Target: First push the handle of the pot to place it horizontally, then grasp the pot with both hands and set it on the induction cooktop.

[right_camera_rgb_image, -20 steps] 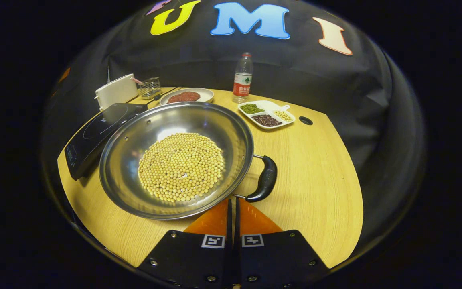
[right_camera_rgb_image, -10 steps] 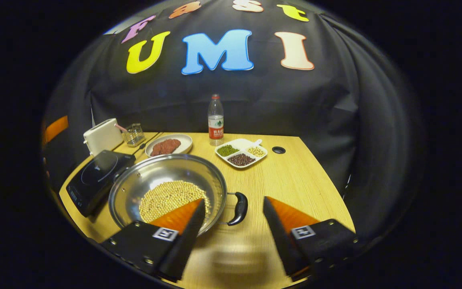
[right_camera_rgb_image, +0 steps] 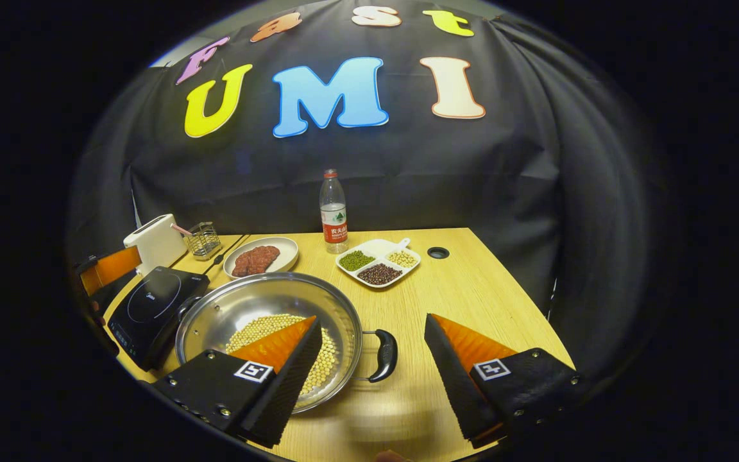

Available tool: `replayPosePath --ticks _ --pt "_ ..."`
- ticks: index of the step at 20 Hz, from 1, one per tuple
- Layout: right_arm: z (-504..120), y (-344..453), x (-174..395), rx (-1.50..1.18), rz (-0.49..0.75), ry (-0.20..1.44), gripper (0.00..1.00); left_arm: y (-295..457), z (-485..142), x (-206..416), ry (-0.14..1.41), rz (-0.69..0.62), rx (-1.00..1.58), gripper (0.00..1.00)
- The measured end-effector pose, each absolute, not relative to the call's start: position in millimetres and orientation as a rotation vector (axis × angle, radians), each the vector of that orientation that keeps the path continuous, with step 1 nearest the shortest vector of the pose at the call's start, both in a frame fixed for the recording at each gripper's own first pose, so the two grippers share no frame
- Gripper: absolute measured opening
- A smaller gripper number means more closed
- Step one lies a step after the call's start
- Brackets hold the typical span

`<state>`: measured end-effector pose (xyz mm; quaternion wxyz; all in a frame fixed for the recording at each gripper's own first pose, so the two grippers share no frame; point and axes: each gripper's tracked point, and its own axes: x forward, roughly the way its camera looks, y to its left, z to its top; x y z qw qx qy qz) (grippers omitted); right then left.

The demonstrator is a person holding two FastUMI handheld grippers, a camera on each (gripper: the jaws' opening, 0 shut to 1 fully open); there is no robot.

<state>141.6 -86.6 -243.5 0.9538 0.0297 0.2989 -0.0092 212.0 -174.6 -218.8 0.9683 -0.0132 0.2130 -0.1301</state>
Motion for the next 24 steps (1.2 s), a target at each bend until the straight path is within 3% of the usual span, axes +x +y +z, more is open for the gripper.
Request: replayPosePath --ticks 18,20,22,23,24 --pt "-308 -80 157 0.078 0.061 0.774 0.96 -213 -354 232 0.748 -0.303 0.058 0.97" --pt "-320 -79 156 0.090 0.061 0.810 0.86 -214 -360 233 0.765 -0.295 0.070 0.95" --pt "-327 -84 157 0.089 0.043 0.830 0.84 -215 -366 233 0.781 -0.286 0.087 0.98" --pt "-329 -82 159 0.103 0.043 0.836 0.63 -214 -369 233 0.788 -0.280 0.094 0.95" --pt "-329 -81 157 0.112 0.040 0.841 0.67 -213 -370 233 0.795 -0.272 0.101 0.91"
